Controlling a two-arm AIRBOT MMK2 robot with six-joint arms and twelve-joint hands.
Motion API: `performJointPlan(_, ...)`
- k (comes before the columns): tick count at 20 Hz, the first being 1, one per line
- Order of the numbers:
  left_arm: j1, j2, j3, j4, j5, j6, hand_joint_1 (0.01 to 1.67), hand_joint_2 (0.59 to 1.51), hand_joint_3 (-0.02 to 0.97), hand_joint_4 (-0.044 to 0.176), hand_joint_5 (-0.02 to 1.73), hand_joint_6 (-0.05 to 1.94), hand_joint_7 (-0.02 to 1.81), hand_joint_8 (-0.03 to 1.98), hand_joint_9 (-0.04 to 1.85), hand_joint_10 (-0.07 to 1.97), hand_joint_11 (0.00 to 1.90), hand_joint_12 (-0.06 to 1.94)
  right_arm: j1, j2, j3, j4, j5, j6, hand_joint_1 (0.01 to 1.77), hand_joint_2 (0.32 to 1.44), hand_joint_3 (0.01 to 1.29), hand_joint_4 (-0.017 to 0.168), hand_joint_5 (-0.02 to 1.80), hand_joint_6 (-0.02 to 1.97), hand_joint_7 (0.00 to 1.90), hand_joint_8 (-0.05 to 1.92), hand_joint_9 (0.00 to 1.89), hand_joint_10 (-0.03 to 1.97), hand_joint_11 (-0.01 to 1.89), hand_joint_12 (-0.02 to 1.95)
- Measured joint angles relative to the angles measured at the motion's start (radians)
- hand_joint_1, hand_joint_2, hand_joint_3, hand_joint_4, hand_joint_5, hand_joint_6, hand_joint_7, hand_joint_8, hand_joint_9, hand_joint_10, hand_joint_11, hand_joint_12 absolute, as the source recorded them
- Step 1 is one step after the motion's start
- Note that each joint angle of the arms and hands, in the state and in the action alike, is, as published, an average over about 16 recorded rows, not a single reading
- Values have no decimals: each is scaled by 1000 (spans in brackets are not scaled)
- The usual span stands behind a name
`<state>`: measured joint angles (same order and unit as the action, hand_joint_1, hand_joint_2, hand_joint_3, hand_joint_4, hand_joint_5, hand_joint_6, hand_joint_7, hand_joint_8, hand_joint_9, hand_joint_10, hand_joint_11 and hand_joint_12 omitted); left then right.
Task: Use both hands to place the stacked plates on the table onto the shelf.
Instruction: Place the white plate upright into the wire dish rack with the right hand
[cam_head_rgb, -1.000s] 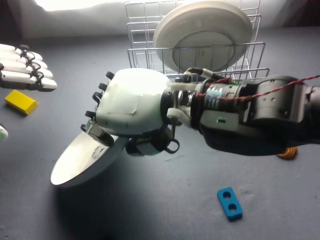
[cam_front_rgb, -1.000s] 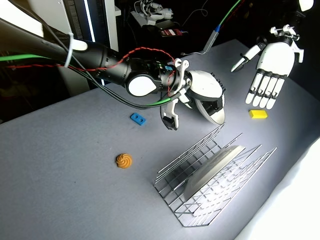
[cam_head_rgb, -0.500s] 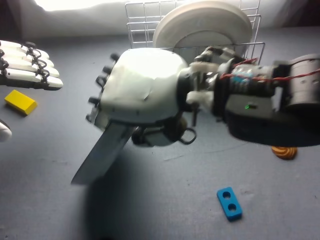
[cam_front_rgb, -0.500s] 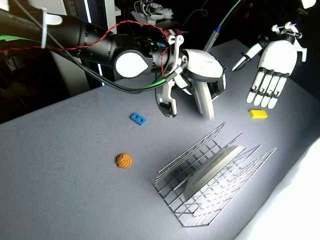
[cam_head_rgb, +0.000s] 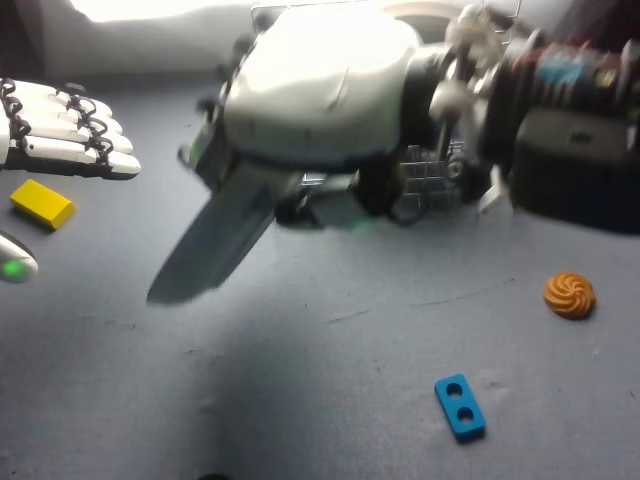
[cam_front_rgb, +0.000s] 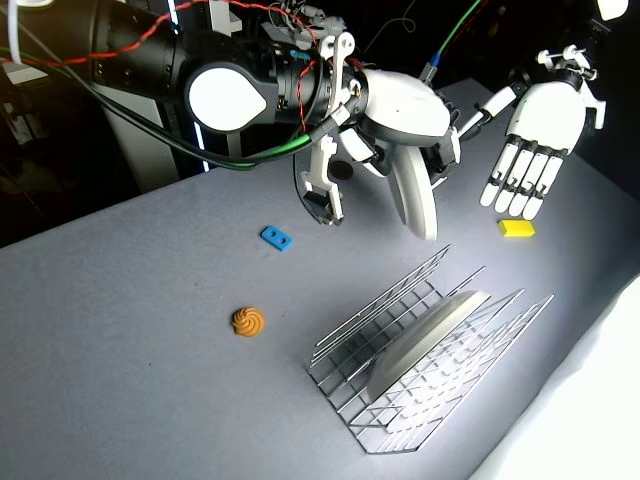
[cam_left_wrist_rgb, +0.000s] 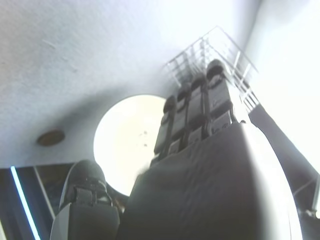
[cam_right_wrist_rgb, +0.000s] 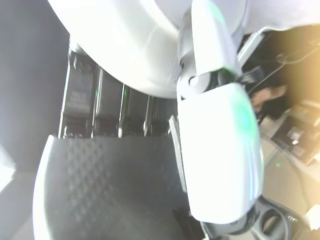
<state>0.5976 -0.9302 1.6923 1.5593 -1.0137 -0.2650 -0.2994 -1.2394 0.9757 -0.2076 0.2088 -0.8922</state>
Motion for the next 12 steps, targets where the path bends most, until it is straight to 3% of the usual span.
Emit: performJointPlan(12,-10,0,-17,8,2,-2,24,1141,18,1,24,8,32,1,22,9,19,13,146,38,64,74,-111,392,1325,1042,11,-8,854,955,992,965,922,1200,792,1329)
